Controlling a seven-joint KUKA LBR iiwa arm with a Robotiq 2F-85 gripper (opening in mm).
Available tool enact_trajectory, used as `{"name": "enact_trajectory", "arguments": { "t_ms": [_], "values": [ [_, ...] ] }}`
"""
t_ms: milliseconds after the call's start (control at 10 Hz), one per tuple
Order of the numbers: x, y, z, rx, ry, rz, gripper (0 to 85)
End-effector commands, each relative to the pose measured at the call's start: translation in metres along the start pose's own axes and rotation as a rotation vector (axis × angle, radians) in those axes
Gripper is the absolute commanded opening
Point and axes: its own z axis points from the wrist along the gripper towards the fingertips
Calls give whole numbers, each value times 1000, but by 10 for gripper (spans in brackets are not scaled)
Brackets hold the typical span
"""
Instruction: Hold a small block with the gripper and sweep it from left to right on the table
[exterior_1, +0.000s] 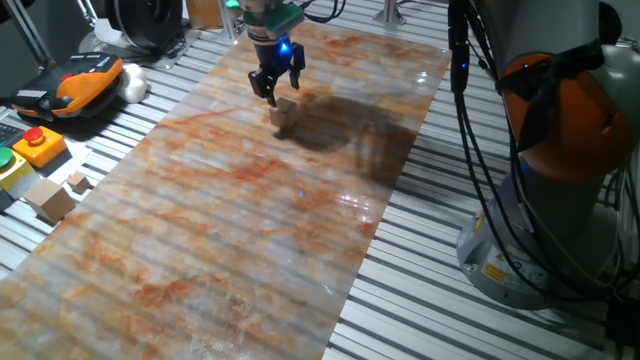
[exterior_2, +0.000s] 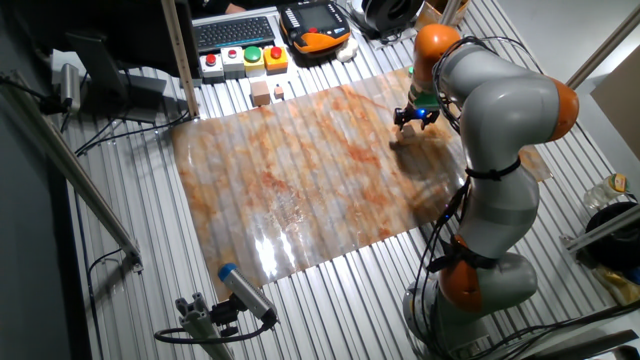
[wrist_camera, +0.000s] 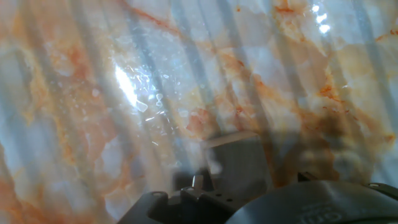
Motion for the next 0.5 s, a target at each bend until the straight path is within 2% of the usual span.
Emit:
{"name": "enact_trajectory", "arguments": {
  "t_ms": [0,100,200,300,400],
  "values": [
    [0,0,0,16,-13,1,680],
    [0,0,0,18,-16,-10,680],
    [0,0,0,37,-20,-119,850],
    [0,0,0,32,-19,-210,850],
    [0,0,0,16,2,-225,850]
  ]
}}
